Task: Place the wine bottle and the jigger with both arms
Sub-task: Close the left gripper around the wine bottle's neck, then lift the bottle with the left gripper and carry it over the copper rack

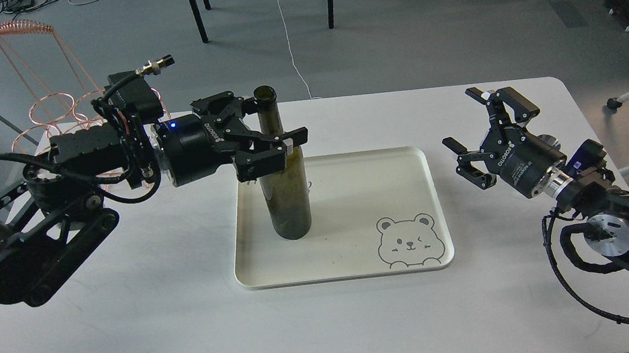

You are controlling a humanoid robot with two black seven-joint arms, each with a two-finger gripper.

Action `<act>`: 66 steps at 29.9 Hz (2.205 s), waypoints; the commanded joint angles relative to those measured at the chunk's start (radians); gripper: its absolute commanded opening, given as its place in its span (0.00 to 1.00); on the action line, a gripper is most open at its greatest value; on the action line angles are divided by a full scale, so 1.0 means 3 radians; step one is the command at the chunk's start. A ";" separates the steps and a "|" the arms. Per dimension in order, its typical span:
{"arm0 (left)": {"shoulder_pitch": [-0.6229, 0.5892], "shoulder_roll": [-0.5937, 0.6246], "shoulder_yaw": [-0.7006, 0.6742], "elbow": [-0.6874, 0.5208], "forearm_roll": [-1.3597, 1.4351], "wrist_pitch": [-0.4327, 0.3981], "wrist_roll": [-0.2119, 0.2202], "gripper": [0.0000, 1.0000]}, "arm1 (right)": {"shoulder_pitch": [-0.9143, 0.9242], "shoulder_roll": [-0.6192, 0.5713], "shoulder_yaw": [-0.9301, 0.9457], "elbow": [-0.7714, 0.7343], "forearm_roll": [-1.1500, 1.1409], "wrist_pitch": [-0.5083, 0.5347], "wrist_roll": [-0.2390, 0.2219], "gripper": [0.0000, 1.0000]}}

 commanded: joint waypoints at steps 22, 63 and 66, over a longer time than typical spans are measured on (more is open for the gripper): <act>-0.0244 0.0082 -0.0026 0.0021 -0.0072 0.0200 0.0000 0.13 | -0.0054 0.0006 0.0006 0.0000 -0.0069 -0.0005 0.0000 0.98; -0.1625 0.0844 0.0669 0.1790 -0.0736 0.0246 0.0000 0.14 | -0.0177 0.0006 0.0011 0.0000 -0.0238 -0.0036 0.0010 0.98; -0.1631 0.0849 0.0721 0.1790 -0.0752 0.0205 0.0000 0.14 | -0.0171 0.0011 0.0011 0.0000 -0.0243 -0.0036 0.0010 0.98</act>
